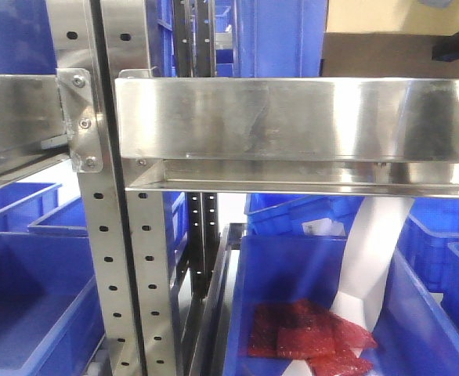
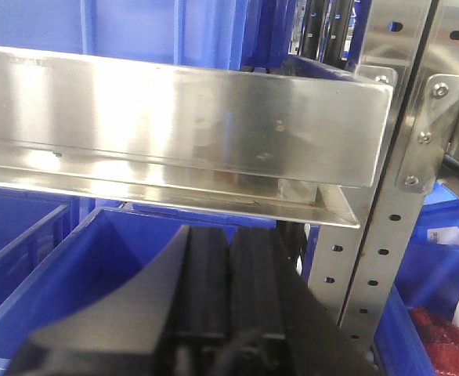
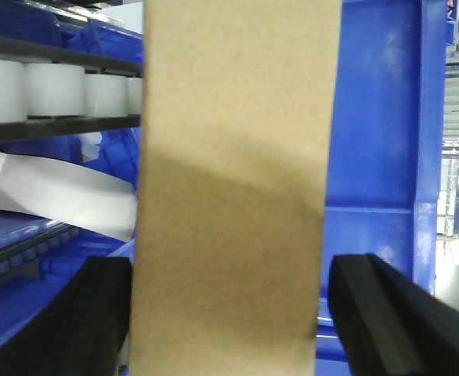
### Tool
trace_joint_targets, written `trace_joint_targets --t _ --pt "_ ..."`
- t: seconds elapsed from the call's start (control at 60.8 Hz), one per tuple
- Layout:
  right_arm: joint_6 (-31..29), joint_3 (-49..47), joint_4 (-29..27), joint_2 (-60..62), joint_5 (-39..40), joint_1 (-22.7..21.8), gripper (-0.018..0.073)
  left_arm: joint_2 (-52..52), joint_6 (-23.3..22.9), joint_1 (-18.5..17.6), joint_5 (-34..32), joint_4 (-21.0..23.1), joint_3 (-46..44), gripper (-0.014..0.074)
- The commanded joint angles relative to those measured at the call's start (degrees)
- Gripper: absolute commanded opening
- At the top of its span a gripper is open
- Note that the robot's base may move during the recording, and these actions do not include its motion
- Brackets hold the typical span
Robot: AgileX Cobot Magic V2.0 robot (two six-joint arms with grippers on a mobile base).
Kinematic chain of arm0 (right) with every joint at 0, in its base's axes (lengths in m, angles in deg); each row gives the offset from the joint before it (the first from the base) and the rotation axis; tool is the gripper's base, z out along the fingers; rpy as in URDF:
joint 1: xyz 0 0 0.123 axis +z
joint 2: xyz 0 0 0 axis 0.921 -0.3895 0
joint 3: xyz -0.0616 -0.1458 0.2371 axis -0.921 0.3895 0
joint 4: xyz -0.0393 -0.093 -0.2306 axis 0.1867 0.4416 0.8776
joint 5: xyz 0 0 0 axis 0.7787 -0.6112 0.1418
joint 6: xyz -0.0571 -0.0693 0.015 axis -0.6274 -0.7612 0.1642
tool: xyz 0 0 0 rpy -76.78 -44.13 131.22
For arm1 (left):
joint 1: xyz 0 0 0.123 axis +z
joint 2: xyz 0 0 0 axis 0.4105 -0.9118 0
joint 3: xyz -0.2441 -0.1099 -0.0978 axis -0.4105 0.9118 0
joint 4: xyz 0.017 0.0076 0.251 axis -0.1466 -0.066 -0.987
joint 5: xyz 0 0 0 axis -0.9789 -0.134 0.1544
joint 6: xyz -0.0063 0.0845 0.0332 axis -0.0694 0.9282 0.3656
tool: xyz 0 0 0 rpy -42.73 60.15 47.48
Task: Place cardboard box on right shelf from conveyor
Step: 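Lower the held box onto the upper roller shelf with the right gripper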
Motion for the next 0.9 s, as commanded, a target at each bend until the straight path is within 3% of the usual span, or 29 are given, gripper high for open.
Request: trace_joint_targets --t 0.0,0.625,0.74,0.888 --pt "-0.3 -2.3 -0.2 1.7 0.0 0.1 0.0601 0.5 -0.1 -0.1 -4.7 0.3 -0.2 -0.0119" --pt "-0.3 6.3 -3.8 12.2 1.1 2.3 0.0601 0.5 -0.1 -0.1 -4.7 0.3 -0.2 -0.0119" --pt "-0.3 6.9 -8.9 15.5 0.7 2.3 0.0596 0.5 -0.1 -0.1 -4.7 0.3 -0.2 -0.0119" --pt "-0.3 6.9 -21.4 20.7 -4.0 2.3 0.0526 0.5 -0.1 -0.1 -4.7 0.3 -0.2 -0.0119"
